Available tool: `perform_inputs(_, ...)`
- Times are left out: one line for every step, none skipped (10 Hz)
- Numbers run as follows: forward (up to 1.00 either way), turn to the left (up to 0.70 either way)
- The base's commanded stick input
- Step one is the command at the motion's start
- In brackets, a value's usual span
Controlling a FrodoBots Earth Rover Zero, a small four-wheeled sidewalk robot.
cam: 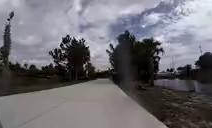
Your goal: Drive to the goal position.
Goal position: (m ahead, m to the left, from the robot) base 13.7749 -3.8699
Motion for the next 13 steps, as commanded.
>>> perform_inputs(0.6, 0.01)
perform_inputs(0.6, 0.01)
perform_inputs(0.6, 0.01)
perform_inputs(0.6, 0.01)
perform_inputs(0.6, 0.01)
perform_inputs(0.6, 0.01)
perform_inputs(0.6, 0.01)
perform_inputs(0.6, 0.01)
perform_inputs(0.6, 0.01)
perform_inputs(0.6, 0.01)
perform_inputs(0.6, 0.01)
perform_inputs(0.6, 0.01)
perform_inputs(0.6, 0.01)
